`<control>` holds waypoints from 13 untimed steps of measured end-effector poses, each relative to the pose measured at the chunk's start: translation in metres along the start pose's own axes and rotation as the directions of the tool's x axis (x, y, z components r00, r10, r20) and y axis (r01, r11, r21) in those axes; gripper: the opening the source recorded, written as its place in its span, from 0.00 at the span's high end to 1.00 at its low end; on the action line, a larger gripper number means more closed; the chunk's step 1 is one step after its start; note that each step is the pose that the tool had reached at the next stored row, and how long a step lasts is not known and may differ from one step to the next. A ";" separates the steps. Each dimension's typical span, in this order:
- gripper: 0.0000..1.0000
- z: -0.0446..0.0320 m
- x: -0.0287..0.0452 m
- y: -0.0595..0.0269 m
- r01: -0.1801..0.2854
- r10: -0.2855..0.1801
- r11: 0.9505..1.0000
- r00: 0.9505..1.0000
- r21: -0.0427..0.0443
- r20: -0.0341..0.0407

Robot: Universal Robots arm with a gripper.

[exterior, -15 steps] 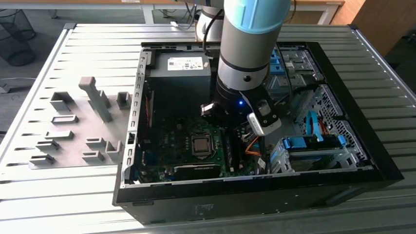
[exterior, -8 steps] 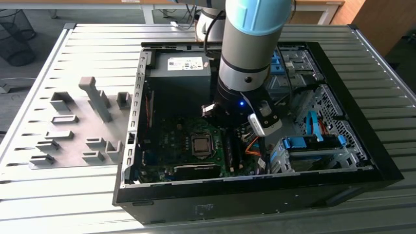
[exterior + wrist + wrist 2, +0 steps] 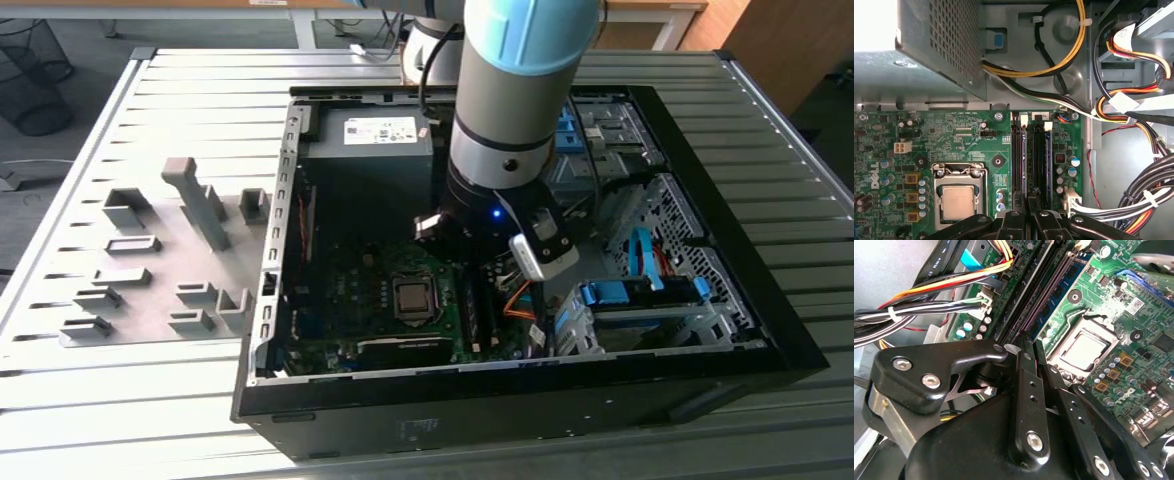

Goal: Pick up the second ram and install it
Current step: 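Insert the second ram into the second slot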

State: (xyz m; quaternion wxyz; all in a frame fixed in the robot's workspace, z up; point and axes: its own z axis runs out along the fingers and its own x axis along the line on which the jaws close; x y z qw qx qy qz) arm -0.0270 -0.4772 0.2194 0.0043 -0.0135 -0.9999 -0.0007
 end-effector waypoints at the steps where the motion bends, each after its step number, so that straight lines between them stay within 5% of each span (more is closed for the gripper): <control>1: 0.86 0.0003 0.0000 0.0000 0.000 0.000 1.000 1.000 0.000 0.000; 13: 0.86 0.0002 -0.0003 0.0006 0.001 -0.001 1.000 1.000 0.000 -0.002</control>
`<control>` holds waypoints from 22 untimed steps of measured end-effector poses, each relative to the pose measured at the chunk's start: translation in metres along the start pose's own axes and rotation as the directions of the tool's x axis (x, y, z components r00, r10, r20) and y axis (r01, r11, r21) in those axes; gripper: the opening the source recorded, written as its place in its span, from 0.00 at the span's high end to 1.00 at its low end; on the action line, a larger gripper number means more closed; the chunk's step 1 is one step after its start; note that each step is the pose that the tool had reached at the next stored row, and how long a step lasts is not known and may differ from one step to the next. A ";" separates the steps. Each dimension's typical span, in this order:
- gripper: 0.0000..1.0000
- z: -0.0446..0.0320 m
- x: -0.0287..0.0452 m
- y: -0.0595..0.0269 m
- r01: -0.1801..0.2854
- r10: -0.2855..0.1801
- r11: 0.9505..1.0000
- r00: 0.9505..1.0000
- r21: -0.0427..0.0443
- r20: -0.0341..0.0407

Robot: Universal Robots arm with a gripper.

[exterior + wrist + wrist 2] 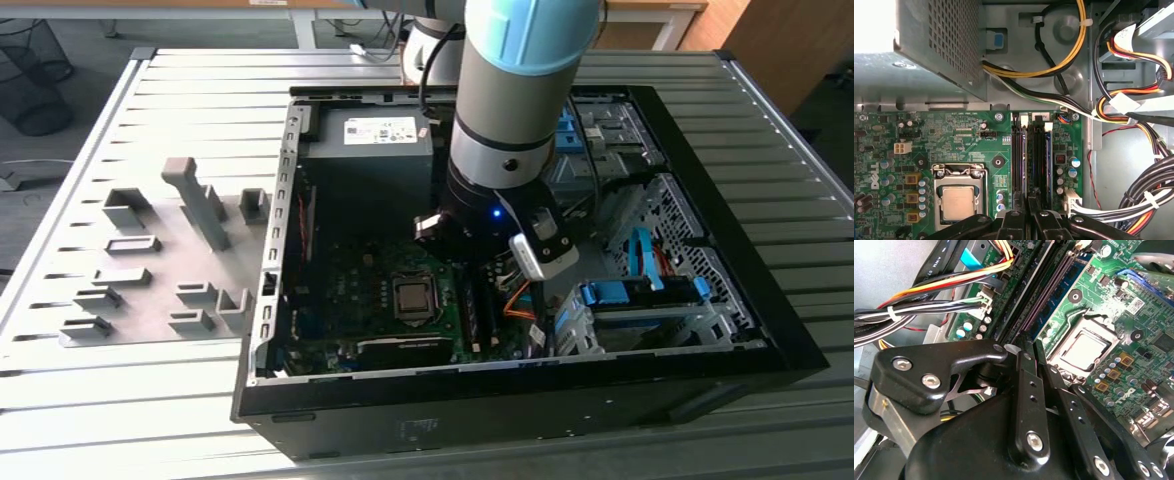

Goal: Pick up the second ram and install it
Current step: 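Insert the second ram into the second slot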

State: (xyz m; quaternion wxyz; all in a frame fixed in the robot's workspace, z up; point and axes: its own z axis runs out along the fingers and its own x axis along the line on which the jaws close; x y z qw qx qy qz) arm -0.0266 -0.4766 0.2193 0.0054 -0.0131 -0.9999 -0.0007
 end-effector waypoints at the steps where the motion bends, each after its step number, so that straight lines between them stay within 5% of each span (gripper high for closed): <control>1: 0.86 0.0000 0.0000 0.0001 0.000 0.000 1.000 1.000 0.000 0.000; 22: 0.86 0.0041 -0.0016 0.0009 0.005 -0.005 1.000 1.000 -0.002 -0.004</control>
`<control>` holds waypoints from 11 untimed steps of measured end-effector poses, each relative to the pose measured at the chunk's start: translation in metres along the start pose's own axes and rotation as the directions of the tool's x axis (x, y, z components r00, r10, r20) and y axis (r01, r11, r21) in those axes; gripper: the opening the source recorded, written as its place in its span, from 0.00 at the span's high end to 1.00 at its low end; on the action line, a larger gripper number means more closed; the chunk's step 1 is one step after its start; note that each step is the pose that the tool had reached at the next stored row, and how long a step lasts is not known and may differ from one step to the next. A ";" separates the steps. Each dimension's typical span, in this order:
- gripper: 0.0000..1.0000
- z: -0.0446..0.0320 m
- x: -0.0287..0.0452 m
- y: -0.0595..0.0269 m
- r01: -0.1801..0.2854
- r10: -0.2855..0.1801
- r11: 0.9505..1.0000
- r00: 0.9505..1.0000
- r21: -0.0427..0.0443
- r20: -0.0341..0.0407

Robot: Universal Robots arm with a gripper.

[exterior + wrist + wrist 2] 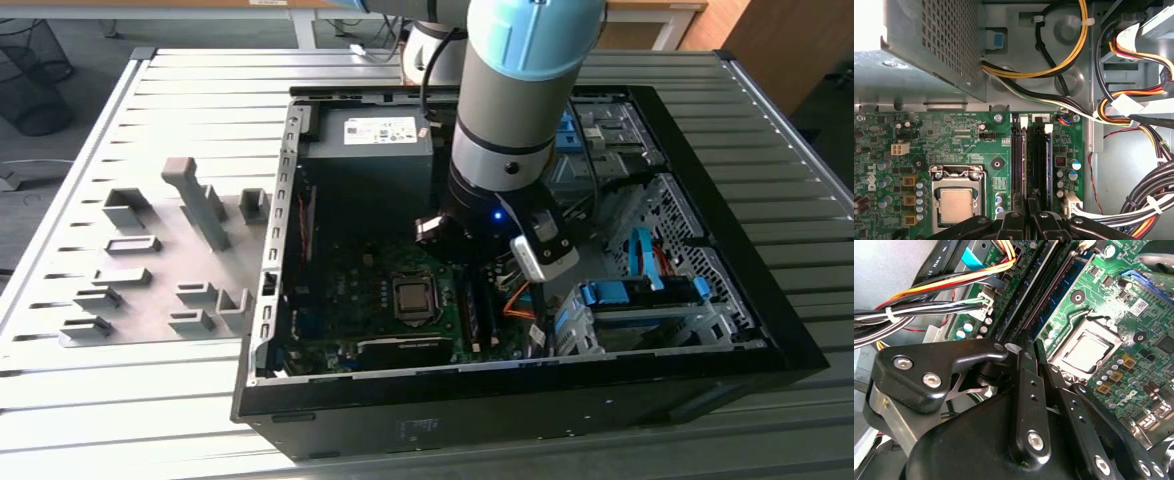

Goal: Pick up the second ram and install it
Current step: 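Insert the second ram into the second slot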

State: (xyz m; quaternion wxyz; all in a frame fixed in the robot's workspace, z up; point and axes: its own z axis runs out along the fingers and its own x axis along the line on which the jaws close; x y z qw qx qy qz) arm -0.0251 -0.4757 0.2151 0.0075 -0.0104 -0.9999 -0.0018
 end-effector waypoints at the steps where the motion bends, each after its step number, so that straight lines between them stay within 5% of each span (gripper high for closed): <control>1: 0.86 0.0000 0.0000 0.0000 0.000 0.000 1.000 1.000 0.000 0.000; 11: 0.86 0.0035 -0.0001 0.0001 0.000 0.000 1.000 1.000 -0.001 0.000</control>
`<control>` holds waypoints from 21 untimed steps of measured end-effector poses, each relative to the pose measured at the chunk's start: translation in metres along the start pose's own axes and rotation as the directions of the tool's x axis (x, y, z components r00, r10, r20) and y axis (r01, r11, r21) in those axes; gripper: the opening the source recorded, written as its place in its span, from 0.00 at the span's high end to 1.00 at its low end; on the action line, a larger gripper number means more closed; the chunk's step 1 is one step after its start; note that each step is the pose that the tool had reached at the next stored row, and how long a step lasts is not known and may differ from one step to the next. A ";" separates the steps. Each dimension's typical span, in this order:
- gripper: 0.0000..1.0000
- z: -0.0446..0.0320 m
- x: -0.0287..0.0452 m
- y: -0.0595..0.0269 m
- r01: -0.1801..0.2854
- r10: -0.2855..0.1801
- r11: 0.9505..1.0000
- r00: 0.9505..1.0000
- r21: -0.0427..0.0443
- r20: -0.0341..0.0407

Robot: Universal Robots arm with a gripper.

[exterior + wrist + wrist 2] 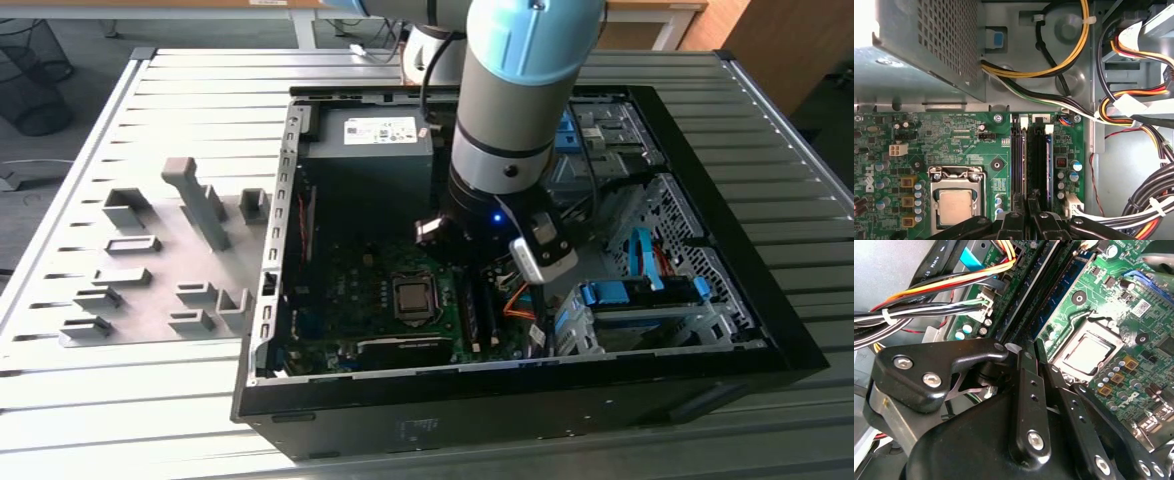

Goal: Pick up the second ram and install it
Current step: 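Insert the second ram into the second slot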

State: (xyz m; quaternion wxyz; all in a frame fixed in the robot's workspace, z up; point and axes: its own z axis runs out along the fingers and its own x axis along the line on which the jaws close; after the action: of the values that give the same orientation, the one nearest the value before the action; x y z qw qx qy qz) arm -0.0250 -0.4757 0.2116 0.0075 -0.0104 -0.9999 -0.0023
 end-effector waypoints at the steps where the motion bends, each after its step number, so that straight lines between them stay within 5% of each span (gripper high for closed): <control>1: 0.86 0.0005 0.0000 -0.0001 0.000 0.000 1.000 1.000 0.000 0.000; 12: 0.78 0.0005 0.0000 0.0000 0.000 0.000 1.000 1.000 0.000 0.000; 21: 0.78 -0.0148 0.0002 0.0001 0.000 0.000 1.000 1.000 0.004 0.000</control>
State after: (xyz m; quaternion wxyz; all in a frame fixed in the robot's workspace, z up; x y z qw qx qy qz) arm -0.0250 -0.4756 0.2264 0.0075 -0.0104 -0.9999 -0.0002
